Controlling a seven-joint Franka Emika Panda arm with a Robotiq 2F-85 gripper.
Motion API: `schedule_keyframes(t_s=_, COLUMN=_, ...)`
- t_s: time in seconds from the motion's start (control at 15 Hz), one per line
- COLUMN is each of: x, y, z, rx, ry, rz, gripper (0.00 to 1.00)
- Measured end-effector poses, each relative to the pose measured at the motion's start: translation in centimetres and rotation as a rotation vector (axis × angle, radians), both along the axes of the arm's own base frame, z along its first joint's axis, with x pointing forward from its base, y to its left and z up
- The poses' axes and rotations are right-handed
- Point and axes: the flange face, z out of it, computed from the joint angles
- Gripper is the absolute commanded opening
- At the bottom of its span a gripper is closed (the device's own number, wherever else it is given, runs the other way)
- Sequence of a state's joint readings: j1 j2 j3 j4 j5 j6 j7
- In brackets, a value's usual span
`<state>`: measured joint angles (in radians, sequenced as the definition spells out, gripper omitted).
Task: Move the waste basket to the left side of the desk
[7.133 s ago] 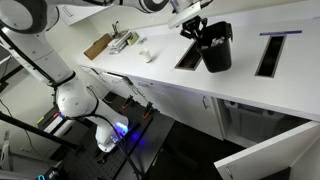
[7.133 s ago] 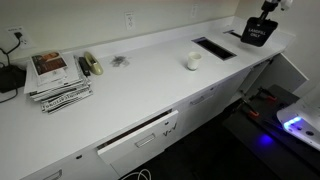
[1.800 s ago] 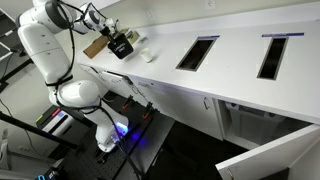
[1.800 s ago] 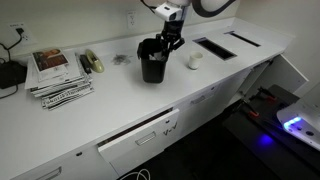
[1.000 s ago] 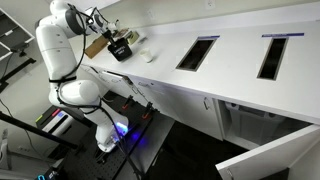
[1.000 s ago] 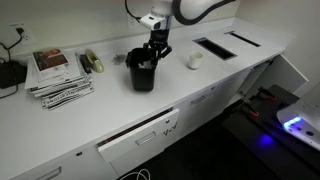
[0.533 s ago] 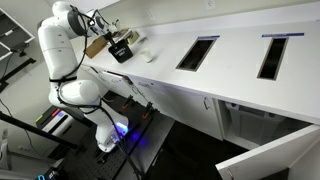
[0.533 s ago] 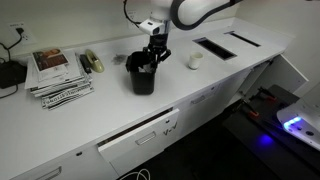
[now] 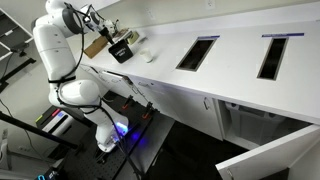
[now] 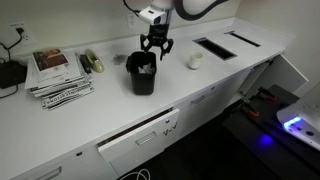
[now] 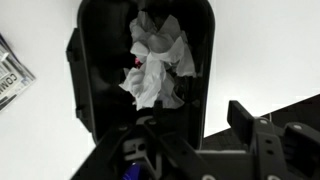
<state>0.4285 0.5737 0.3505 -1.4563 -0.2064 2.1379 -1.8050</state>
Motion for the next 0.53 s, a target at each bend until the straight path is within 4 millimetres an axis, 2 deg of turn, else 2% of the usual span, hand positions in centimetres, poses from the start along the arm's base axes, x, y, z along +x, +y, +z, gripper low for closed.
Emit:
schedule_keyframes(t_s=0.27, x=-2.1, y=-1.0, z=6.8, rx=-0.018, ry=-0.038, rz=0.045, gripper=1.0)
schedule_keyframes(t_s=0.53, x=-4.8, y=-3.9, z=13.0, rx=-0.01, ry=-0.053, rz=0.082, gripper=1.0)
